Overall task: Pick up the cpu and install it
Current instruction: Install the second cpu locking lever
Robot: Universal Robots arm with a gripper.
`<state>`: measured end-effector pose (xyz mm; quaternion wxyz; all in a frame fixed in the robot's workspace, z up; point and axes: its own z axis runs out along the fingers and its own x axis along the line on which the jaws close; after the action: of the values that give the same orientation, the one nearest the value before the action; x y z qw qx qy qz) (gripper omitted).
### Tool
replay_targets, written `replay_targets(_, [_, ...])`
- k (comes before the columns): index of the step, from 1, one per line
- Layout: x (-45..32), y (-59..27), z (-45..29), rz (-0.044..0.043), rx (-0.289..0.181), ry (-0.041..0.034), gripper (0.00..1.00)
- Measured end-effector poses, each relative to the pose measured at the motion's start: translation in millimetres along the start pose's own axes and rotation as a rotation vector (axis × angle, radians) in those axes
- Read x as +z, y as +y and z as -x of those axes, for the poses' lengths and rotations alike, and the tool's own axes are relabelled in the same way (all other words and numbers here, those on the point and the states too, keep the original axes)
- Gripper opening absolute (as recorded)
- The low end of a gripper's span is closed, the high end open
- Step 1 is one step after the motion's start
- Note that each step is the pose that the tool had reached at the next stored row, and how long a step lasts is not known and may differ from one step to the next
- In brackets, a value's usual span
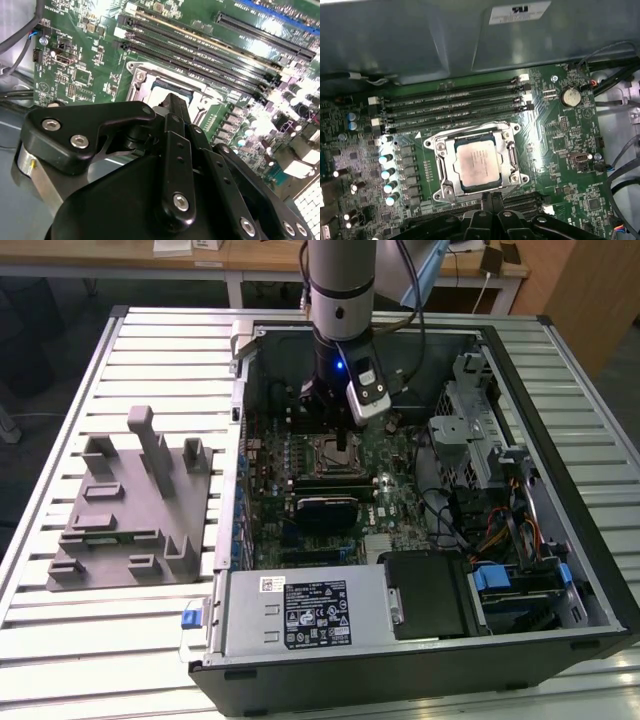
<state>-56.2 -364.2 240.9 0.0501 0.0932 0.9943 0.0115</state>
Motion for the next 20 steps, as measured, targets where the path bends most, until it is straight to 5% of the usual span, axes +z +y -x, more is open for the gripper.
replay_targets(20, [9.2,-12.6,-1.4,0.0088,-0.070,0.0029,0.11])
